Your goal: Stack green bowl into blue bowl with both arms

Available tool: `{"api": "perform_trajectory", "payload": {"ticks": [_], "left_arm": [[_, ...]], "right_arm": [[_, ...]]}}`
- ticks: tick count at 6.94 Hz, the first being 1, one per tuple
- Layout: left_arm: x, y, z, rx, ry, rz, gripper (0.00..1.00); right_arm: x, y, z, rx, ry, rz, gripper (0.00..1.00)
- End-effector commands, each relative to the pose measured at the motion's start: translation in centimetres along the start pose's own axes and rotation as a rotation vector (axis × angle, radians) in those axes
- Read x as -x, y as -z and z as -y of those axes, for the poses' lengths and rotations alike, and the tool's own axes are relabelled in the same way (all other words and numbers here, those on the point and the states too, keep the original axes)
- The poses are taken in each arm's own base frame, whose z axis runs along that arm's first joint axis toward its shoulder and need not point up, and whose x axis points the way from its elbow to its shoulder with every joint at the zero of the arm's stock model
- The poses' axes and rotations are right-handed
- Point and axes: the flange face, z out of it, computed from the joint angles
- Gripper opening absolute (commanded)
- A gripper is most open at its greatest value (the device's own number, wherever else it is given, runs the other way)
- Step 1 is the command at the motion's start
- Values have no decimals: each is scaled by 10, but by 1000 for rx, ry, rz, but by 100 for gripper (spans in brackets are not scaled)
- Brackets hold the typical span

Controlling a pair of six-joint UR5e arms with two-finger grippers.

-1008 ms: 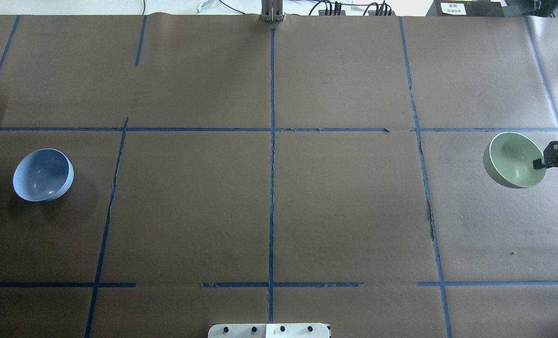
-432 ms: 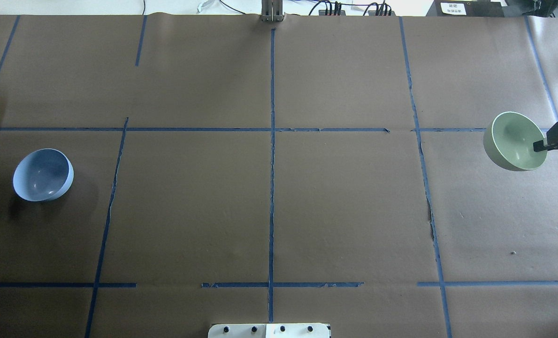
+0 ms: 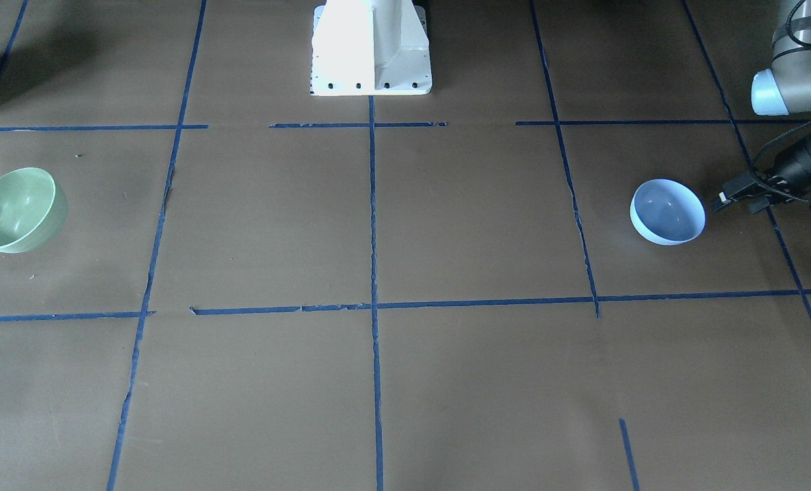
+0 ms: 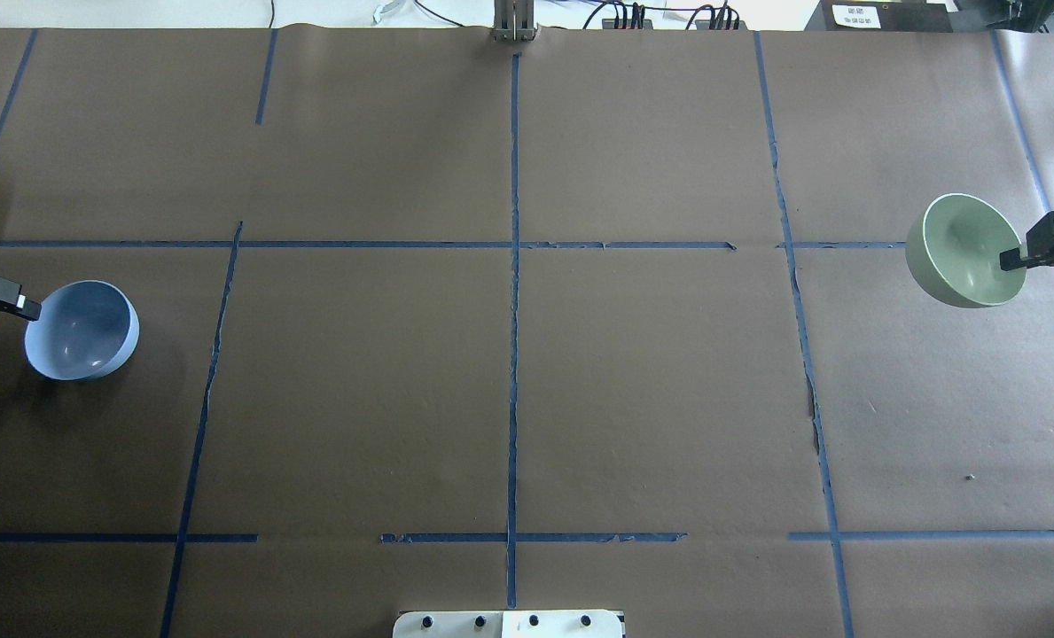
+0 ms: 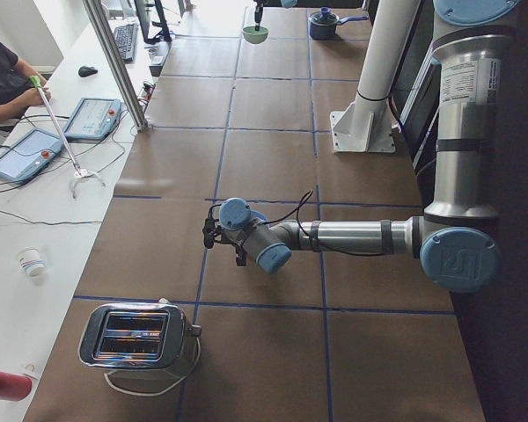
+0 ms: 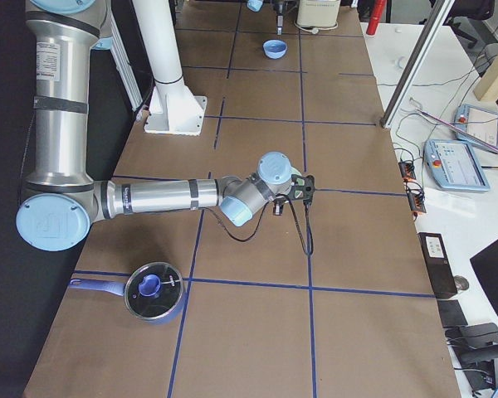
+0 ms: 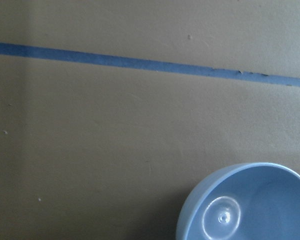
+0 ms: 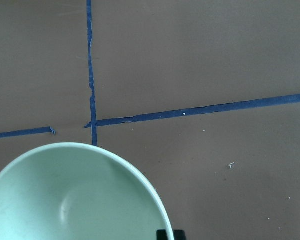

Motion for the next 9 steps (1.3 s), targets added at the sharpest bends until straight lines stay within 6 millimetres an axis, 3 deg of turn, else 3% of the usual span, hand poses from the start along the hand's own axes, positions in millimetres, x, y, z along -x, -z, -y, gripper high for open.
{"api": "perform_trajectory", "payload": {"ticks": [1,2,3,5,6,7,8,9], "left_arm": [[-14,-22,-8,42,-32,2,83],[-13,-23,-8,43,-31,6,74],[-13,-25,-8,48,-28,8,59],[-19,-25,-4,46,-29,7,13],[-27,-24,-1,44,-3,-3,1],[-51,-18,9,36,95,-32,0],[-95,-6,22,17,146,-76,0],[-158,-22,24,52,184,-114,0]], "right_arm": [[6,1,3,-3,10,9,0],[6,2,3,-5,9,9,0],[6,2,4,-6,10,8,0],[7,2,4,-5,4,9,0],[10,3,6,-7,8,12,0],[10,3,6,-8,4,13,0],[13,3,8,-10,8,15,0],[18,4,10,-8,11,23,0]]}}
